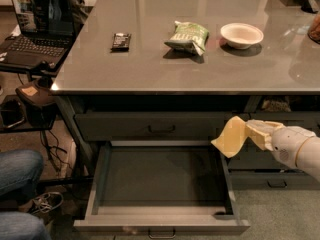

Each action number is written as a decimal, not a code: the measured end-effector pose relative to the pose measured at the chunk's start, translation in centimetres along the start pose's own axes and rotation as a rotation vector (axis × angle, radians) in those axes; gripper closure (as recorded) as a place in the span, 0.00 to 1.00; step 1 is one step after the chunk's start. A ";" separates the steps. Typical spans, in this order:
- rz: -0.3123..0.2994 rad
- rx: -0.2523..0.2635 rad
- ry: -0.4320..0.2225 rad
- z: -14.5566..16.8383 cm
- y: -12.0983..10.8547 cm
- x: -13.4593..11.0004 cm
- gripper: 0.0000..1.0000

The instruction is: Pick sponge from middle drawer and place on counter

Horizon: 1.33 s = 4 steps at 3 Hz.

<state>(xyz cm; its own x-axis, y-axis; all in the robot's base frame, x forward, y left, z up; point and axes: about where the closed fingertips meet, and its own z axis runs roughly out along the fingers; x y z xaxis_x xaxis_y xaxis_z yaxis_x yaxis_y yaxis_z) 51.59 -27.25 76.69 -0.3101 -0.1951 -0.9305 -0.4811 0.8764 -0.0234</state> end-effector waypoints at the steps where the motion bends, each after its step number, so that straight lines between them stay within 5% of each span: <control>1: -0.018 -0.045 -0.016 -2.1 2.9 -0.3 1.00; 2: -0.103 -0.191 -0.086 -6.4 10.5 -4.1 1.00; 3: -0.202 -0.306 -0.173 -11.3 16.6 -13.0 1.00; 4: -0.256 -0.388 -0.207 -12.4 22.5 -24.1 1.00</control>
Offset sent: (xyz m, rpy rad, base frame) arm -0.2862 0.1110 0.1654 0.0563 -0.1719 0.4782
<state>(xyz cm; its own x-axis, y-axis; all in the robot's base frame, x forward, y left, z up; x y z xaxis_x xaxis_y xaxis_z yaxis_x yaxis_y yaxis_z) 38.10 -8.29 103.13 0.0077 -0.2566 -0.9665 -0.8016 0.5763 -0.1594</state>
